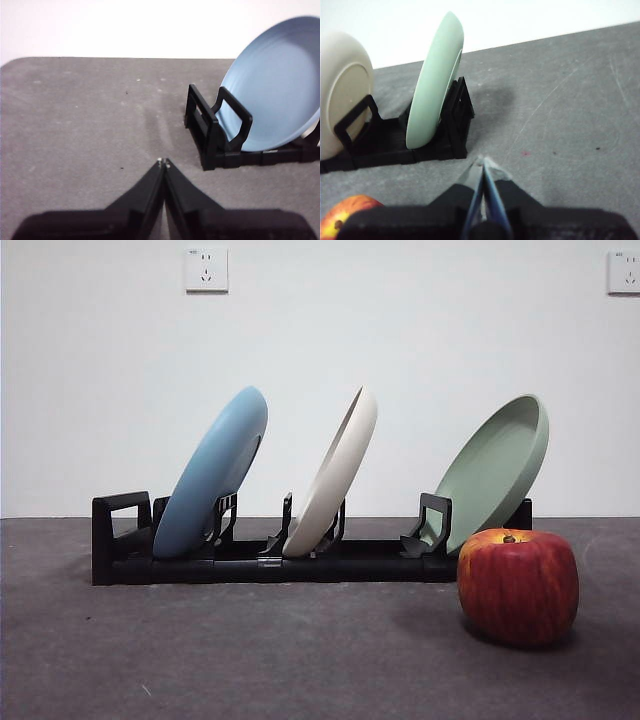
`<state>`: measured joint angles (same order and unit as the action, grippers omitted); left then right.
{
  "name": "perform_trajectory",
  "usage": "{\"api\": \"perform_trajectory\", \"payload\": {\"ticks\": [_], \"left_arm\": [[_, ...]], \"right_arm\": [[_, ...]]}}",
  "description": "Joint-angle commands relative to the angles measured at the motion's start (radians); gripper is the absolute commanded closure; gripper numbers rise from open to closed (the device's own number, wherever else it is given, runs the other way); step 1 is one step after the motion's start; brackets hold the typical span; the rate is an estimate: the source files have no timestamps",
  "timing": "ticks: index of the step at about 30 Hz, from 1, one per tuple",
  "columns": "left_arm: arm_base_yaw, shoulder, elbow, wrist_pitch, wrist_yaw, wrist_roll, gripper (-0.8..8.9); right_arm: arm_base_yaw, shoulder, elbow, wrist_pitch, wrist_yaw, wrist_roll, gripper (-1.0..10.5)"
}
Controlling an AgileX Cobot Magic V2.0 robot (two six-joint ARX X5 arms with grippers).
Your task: Take the blue plate from the plate rack,put the plate on the table,take the apple from the table,put the apple in the plate
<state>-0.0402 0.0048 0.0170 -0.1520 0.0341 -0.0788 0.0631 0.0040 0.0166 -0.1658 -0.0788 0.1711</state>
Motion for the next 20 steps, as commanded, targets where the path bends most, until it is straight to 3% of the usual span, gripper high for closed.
{"api": "perform_trajectory", "payload": {"ticks": [1, 6, 15, 20], "left_arm": [[0.003, -0.001, 0.006, 0.004, 0.002, -0.114, 8.21], [0.003, 0.035, 0.064, -0.014, 0.027, -0.194, 8.21], [0.003, 0.259, 0.225, -0.01, 0.07, -0.211, 8.21], [0.003, 0.422, 0.338, -0.007, 0.167, -0.206, 8.21]], "right_arm": [[-0.001, 0.005, 0.019, -0.002, -0.001, 0.089, 9.6], [-0.001, 0.067, 0.082, -0.003, -0.002, 0.166, 9.6], [-0.001, 0.336, 0.287, -0.037, -0.004, 0.166, 9.6], [-0.002, 0.517, 0.427, -0.081, -0.13, 0.099, 9.6]]}}
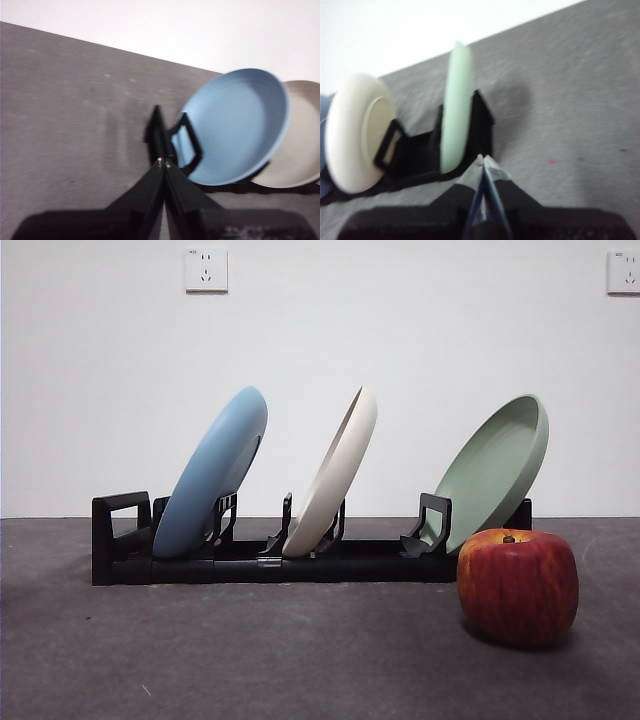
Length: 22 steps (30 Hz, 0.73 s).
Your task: Take the blue plate from the plate rack,put the plate on the table,take the apple from the table,put the apple in the plate
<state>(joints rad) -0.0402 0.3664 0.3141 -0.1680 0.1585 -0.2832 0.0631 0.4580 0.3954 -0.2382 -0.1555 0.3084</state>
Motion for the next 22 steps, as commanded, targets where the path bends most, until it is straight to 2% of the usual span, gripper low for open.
{"api": "perform_trajectory", "payload": {"ticks": [1, 6, 11, 13, 14, 15, 16, 22], "left_arm": [[0.003, 0.098, 0.068, 0.006, 0.075, -0.002, 8.21], [0.003, 0.294, 0.214, -0.032, 0.268, -0.001, 8.18], [0.001, 0.452, 0.323, -0.043, 0.428, -0.002, 8.13], [-0.002, 0.507, 0.36, -0.05, 0.447, -0.002, 7.98], [-0.006, 0.526, 0.377, -0.057, 0.446, -0.002, 7.55], [-0.016, 0.561, 0.405, -0.066, 0.446, -0.002, 6.16], [-0.027, 0.584, 0.426, -0.068, 0.446, -0.002, 5.27], [-0.138, 0.779, 0.65, -0.146, 0.424, 0.011, 5.06]], "right_arm": [[-0.002, 0.094, 0.072, -0.019, -0.083, -0.047, 9.6], [-0.002, 0.269, 0.202, -0.084, -0.294, -0.063, 9.5], [-0.001, 0.386, 0.281, -0.115, -0.426, -0.124, 9.2], [-0.001, 0.416, 0.297, -0.115, -0.446, -0.127, 8.3], [-0.001, 0.425, 0.303, -0.115, -0.446, -0.126, 7.8], [-0.001, 0.435, 0.311, -0.117, -0.445, -0.126, 7.0], [-0.001, 0.437, 0.316, -0.119, -0.445, -0.126, 6.8], [-0.001, 0.437, 0.32, -0.119, -0.444, -0.126, 6.6]]}}
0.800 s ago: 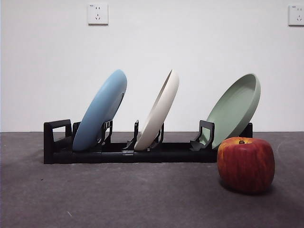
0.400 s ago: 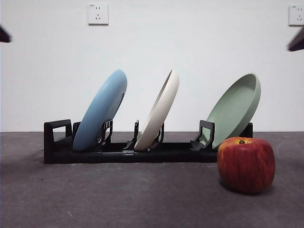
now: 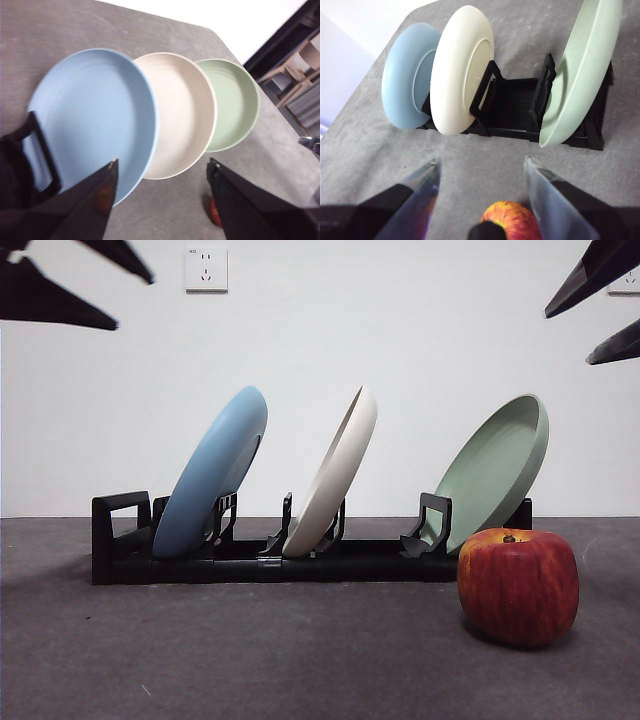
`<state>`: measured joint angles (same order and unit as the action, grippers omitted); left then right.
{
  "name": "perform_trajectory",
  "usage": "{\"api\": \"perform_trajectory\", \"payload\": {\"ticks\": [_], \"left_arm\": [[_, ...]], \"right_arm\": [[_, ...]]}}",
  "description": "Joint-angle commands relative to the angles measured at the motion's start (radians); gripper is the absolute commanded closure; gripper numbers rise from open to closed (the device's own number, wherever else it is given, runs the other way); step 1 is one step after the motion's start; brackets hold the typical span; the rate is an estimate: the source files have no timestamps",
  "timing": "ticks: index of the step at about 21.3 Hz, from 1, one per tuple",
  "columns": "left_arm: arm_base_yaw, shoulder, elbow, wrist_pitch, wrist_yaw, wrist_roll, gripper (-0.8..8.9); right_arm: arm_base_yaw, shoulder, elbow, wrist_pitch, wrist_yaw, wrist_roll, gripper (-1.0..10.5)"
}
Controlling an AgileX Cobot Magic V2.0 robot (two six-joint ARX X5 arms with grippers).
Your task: Take the blue plate from the plate rack,put the plate on the table,take the apple from the table,put the apple in the plate
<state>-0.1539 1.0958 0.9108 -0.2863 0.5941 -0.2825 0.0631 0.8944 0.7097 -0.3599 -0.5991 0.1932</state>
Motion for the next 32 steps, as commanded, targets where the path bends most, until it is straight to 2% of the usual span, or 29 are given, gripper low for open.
{"api": "perform_trajectory", "payload": {"ticks": [1, 5, 8, 12, 20, 23, 28, 32], "left_arm": [[-0.045, 0.089, 0.103, -0.066, -0.038, 0.034, 5.06], [-0.135, 0.275, 0.341, -0.234, -0.192, 0.13, 5.06], [-0.181, 0.411, 0.489, -0.316, -0.286, 0.156, 5.06], [-0.218, 0.539, 0.575, -0.321, -0.302, 0.156, 5.07], [-0.238, 0.638, 0.579, -0.315, -0.338, 0.156, 5.12], [-0.239, 0.638, 0.579, -0.315, -0.336, 0.161, 8.26], [-0.246, 0.619, 0.589, -0.314, -0.33, 0.186, 8.22], [-0.262, 0.607, 0.684, -0.387, -0.33, 0.191, 8.22]], "right_arm": [[-0.001, 0.0, 0.006, 0.003, 0.002, -0.011, 6.6], [-0.001, 0.0, 0.006, -0.005, 0.003, -0.01, 6.6], [-0.002, 0.0, 0.006, -0.016, 0.003, -0.01, 6.6], [-0.002, 0.0, 0.006, -0.017, 0.003, -0.01, 6.6], [-0.002, 0.0, 0.006, -0.017, 0.003, -0.01, 6.6], [-0.002, 0.0, 0.006, -0.017, 0.004, -0.01, 6.6], [-0.002, 0.0, 0.006, -0.017, 0.004, -0.01, 6.6], [-0.002, 0.0, 0.006, -0.018, 0.004, -0.01, 6.6]]}}
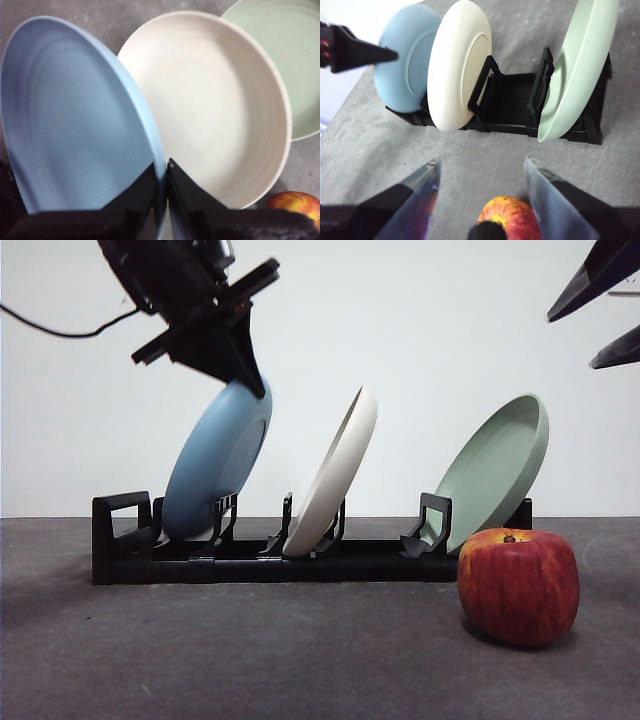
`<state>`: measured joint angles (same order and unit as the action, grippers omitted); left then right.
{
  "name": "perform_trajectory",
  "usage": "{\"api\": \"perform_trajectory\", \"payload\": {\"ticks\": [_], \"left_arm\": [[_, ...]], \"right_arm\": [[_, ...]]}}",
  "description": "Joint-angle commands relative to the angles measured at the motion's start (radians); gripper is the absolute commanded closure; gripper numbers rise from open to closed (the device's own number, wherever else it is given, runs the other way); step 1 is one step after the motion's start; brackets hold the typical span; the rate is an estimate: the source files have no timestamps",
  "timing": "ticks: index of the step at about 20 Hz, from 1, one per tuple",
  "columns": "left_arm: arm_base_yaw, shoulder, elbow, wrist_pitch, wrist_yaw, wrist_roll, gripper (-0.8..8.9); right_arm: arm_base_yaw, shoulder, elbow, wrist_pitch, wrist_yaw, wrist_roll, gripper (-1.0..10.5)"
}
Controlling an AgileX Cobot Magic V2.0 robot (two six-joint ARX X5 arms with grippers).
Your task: Take the blue plate from the plate rack,put the plate on the table,take the apple from the table,put the apple in the plate
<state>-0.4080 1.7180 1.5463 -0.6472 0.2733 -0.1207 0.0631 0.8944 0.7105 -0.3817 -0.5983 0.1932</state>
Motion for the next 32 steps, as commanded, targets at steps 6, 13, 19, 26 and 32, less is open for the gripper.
{"api": "perform_trajectory", "payload": {"ticks": [6, 13, 19, 26, 32], "left_arm": [[-0.079, -0.037, 0.312, -0.292, -0.035, 0.128, 8.22], [-0.307, -0.254, 0.331, -0.515, -0.297, 0.177, 8.22], [-0.593, -0.315, 0.292, -0.601, -0.566, 0.088, 8.22], [-0.864, -0.315, -0.023, -0.551, -0.821, -0.075, 8.22], [-0.888, -0.307, -0.356, -0.29, -0.748, -0.112, 8.22]], "right_arm": [[-0.002, 0.0, 0.006, 0.003, 0.003, -0.01, 6.6], [-0.003, 0.0, 0.006, 0.003, 0.005, -0.01, 6.6], [-0.003, 0.0, 0.006, 0.002, 0.005, -0.01, 6.6], [-0.003, 0.0, 0.006, -0.011, 0.005, -0.01, 6.6], [-0.003, 0.0, 0.006, -0.016, 0.005, -0.008, 6.6]]}}
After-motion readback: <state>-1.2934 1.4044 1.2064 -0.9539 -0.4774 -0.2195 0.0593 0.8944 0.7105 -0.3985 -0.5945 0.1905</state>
